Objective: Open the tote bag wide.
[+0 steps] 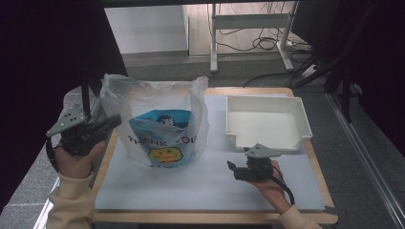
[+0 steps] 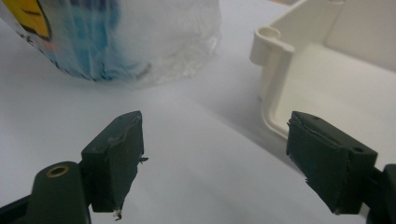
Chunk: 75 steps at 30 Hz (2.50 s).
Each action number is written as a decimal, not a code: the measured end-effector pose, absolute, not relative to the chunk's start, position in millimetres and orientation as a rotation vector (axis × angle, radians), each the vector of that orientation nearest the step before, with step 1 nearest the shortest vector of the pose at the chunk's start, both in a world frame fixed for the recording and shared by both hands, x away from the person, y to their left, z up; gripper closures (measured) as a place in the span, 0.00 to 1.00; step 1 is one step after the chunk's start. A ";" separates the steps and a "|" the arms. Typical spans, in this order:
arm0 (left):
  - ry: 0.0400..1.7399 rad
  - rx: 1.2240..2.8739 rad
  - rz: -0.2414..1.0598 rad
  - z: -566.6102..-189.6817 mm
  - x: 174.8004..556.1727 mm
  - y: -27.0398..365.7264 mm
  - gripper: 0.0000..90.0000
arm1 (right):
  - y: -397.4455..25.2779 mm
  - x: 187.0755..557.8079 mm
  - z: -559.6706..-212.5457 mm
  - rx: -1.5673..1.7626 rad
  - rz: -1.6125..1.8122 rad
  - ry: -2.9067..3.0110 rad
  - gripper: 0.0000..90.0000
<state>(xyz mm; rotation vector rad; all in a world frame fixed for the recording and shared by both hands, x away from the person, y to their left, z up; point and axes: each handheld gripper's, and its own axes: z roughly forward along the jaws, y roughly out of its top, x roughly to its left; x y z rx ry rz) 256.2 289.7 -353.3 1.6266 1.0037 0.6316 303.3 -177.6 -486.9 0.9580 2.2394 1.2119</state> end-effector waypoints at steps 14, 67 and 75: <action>1.004 1.624 0.614 -355.3 257.7 293.1 1.00 | -165.0 311.5 -457.7 0.926 1.304 2.201 0.24; 1.008 1.601 0.583 -357.7 258.6 299.2 1.00 | -88.3 344.3 -347.1 0.590 1.525 2.247 0.59; 1.006 1.599 0.580 -357.6 258.2 300.3 1.00 | -89.3 348.3 -342.8 0.563 1.557 2.255 0.92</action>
